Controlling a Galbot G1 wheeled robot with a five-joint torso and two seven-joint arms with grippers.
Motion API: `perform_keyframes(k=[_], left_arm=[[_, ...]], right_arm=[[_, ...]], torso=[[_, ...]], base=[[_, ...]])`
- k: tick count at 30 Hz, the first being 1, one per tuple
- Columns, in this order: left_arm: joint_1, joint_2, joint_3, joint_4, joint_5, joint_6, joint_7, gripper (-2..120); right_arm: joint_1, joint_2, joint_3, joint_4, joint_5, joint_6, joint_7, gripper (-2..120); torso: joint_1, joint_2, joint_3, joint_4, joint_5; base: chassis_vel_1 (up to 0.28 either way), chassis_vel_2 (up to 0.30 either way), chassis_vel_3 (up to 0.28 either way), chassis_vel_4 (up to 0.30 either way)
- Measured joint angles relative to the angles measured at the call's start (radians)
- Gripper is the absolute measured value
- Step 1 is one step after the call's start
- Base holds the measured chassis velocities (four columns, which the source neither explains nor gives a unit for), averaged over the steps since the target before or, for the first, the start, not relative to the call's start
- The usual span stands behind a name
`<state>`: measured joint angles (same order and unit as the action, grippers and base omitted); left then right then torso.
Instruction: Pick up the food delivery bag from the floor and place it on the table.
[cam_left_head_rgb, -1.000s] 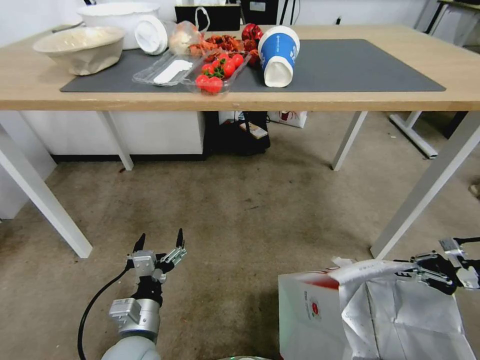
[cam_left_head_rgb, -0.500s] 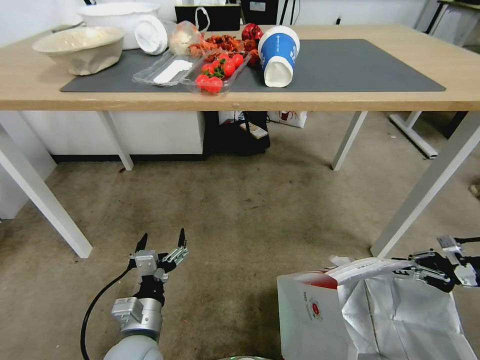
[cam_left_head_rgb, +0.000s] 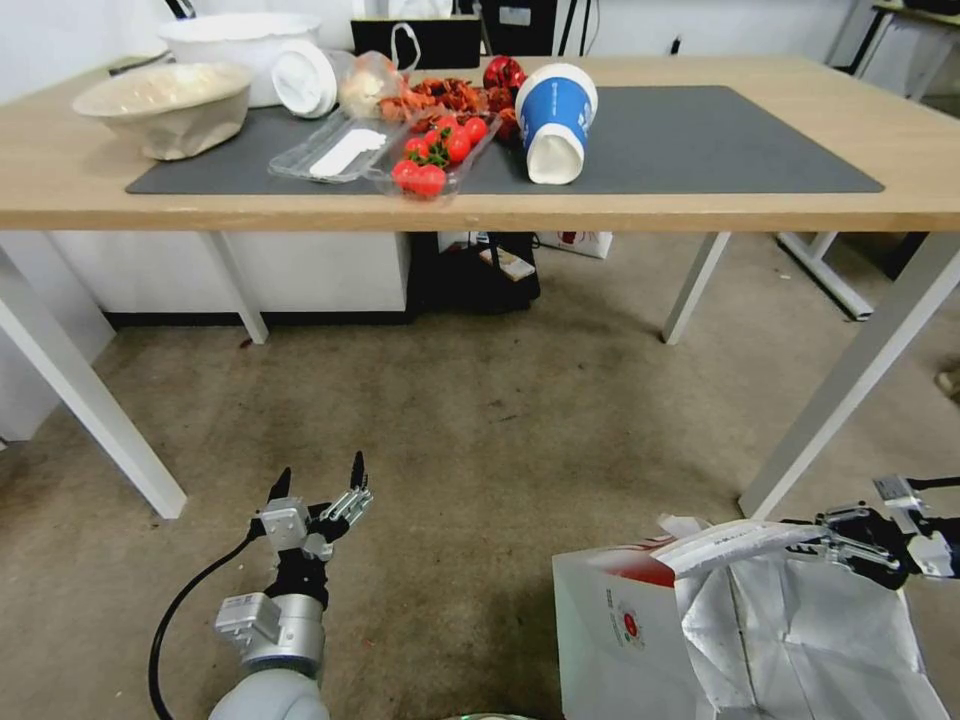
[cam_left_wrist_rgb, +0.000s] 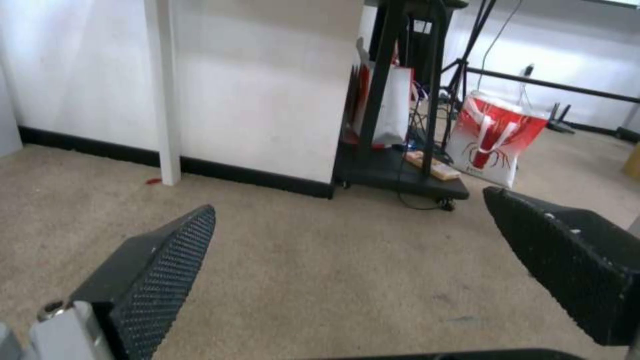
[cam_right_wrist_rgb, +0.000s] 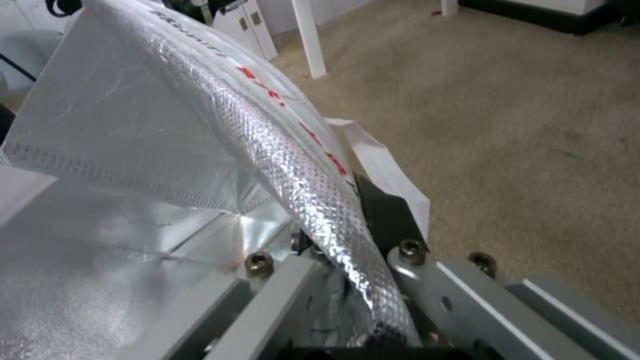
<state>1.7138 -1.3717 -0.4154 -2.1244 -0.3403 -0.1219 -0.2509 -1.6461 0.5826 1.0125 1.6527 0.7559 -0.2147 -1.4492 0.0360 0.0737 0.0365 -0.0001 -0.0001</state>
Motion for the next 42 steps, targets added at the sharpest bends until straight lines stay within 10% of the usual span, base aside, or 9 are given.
perform_keyframes(k=[42], left_arm=[[0.018, -0.002, -0.002, -0.029, 0.005, 0.012, -0.004, 100]], right_arm=[[-0.038, 0.005, 0.028, 0.023, 0.008, -0.002, 0.002, 0]], torso=[[0.032, 0.18, 0.149, 0.0, 0.0001]], base=[[0.0, 0.0, 0.0, 0.0]])
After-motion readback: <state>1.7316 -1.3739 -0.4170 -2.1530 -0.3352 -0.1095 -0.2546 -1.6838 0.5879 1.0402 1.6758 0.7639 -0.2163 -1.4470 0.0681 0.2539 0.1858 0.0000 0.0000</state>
